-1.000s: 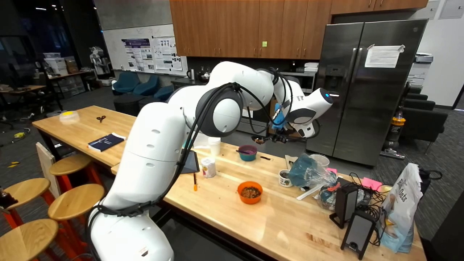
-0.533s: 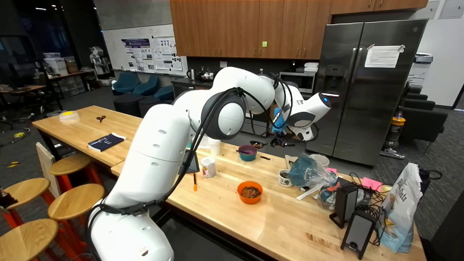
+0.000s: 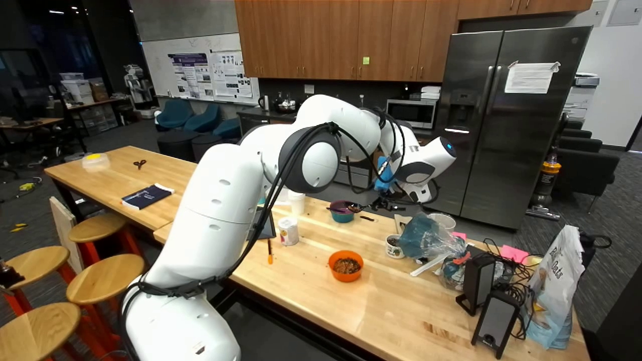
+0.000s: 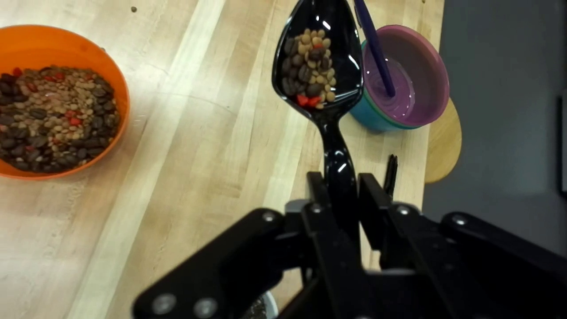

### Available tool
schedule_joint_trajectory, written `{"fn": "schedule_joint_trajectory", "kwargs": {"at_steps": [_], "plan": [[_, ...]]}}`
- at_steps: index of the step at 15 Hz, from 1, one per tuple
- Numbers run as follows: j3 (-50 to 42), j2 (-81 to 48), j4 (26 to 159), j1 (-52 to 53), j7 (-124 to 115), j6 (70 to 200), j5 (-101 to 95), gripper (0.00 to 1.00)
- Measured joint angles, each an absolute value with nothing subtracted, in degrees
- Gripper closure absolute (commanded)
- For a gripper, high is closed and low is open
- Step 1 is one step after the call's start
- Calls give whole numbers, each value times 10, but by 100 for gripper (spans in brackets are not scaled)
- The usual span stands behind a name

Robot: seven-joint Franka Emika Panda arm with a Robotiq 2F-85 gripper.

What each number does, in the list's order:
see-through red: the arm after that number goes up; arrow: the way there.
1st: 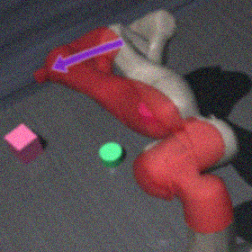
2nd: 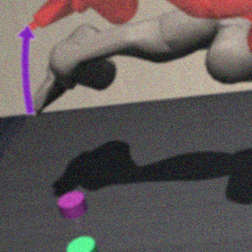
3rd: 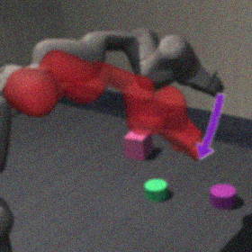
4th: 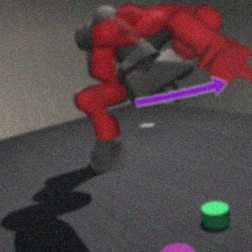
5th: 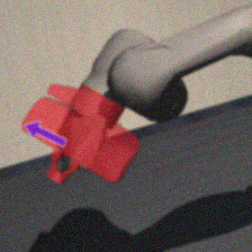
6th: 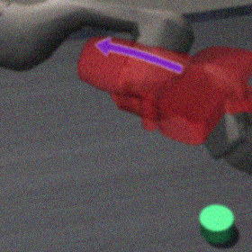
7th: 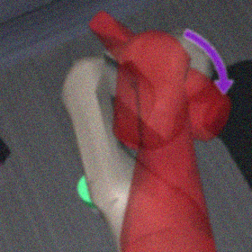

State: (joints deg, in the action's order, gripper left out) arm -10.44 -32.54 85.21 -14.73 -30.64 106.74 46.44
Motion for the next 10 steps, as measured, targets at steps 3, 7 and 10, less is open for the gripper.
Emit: {"fn": "schedule_joint_trajectory", "kwargs": {"at_steps": [3,7,10], "plan": [[-100,-325,874,-143,-305,1068,464,94],[-99,-322,910,-129,-299,1076,464,94],[-98,-318,940,-116,-295,1094,464,94]]}}
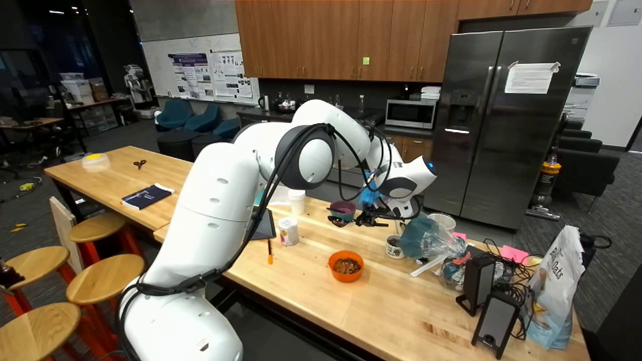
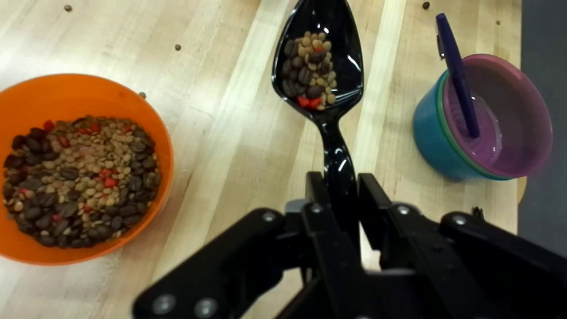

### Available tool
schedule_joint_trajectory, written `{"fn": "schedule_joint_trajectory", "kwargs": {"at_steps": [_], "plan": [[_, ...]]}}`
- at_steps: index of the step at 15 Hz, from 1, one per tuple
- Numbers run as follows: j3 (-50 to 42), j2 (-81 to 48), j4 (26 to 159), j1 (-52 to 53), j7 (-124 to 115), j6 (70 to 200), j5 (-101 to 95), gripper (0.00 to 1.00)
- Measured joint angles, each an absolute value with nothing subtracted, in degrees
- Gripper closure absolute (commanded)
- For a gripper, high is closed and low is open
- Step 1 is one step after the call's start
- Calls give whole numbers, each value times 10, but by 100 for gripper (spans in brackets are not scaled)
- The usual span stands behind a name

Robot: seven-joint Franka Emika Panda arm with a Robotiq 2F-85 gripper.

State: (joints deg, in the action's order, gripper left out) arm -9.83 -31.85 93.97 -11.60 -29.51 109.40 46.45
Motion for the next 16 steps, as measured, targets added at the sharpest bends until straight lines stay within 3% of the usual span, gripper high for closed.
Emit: {"fn": "schedule_joint_trajectory", "kwargs": {"at_steps": [16], "plan": [[-103,-274,1050,-91,-282,1156,458,94]]}}
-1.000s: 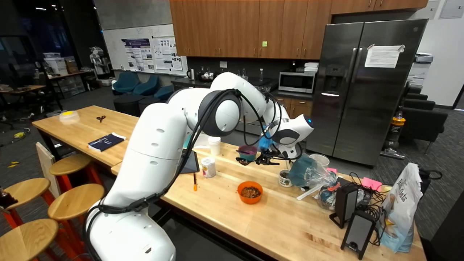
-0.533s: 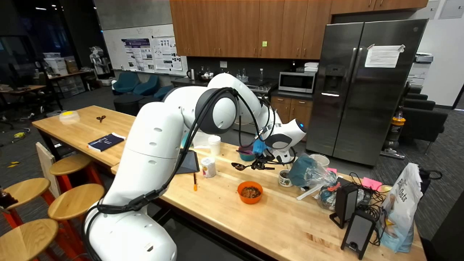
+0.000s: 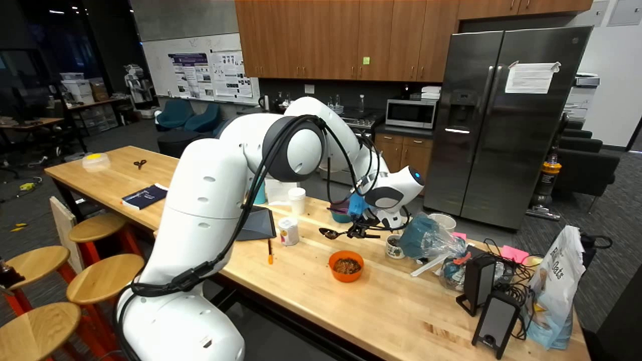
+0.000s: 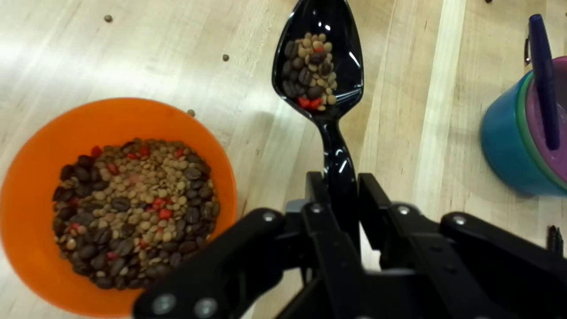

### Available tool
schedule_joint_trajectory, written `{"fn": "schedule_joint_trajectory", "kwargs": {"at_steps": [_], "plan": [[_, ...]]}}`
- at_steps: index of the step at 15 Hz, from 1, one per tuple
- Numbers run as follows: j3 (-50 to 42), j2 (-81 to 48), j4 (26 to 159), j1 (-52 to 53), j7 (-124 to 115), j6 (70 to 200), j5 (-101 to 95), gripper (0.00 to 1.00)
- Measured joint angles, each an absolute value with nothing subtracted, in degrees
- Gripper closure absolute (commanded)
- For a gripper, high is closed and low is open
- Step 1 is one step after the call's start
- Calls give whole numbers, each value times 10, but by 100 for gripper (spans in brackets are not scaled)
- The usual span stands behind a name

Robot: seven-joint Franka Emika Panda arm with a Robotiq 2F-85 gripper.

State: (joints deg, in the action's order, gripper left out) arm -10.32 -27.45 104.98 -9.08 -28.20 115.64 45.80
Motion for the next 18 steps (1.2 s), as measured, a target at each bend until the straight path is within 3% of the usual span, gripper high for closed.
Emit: {"fn": "schedule_joint_trajectory", "kwargs": {"at_steps": [18], "plan": [[-142,-143,1152,-139,-257,1162,456,94]]}}
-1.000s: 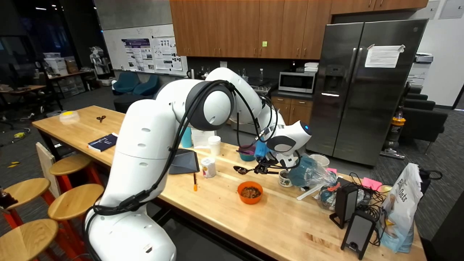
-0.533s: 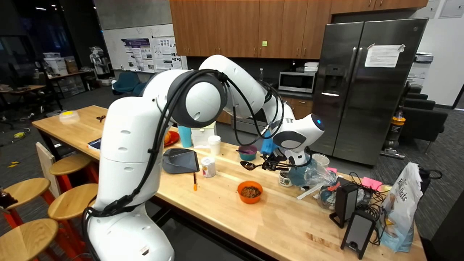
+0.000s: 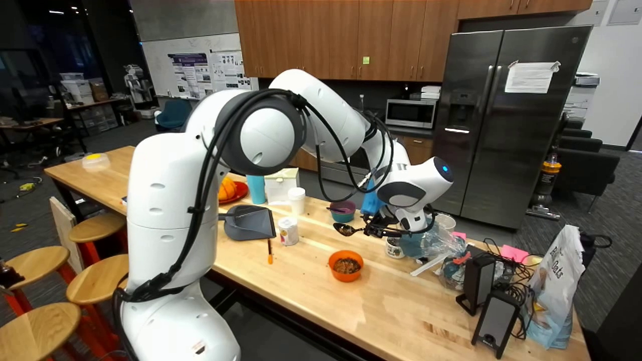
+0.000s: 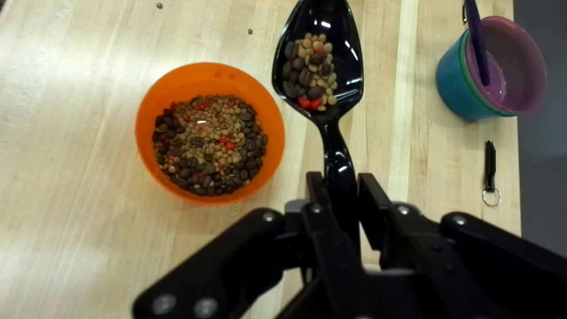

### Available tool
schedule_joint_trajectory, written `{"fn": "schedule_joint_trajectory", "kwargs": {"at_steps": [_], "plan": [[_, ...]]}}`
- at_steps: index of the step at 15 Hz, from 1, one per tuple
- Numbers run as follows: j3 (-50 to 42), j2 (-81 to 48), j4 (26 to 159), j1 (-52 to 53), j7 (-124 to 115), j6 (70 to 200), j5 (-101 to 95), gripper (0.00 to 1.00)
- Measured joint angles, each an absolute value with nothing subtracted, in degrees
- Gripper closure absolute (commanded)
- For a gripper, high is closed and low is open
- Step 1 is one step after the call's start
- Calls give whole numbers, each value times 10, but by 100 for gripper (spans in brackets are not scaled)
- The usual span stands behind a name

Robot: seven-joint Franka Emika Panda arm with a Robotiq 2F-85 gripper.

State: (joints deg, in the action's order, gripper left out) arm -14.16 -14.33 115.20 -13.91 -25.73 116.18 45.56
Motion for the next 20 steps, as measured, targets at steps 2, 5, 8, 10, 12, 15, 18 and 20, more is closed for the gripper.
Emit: {"fn": "schedule_joint_trajectory", "kwargs": {"at_steps": [2,5,8,10,12,15,18,20], "plan": [[-142,-138,1165,-139,-246,1175,456,94],[-142,-128,1189,-139,-226,1201,458,94],[-142,-119,1212,-139,-209,1223,465,94],[-142,-114,1223,-139,-197,1236,469,94],[-142,-108,1234,-139,-181,1248,479,94],[-142,-102,1246,-139,-156,1261,498,94],[-142,-102,1253,-139,-128,1280,516,94],[-142,-102,1257,-139,-116,1290,525,94]]}}
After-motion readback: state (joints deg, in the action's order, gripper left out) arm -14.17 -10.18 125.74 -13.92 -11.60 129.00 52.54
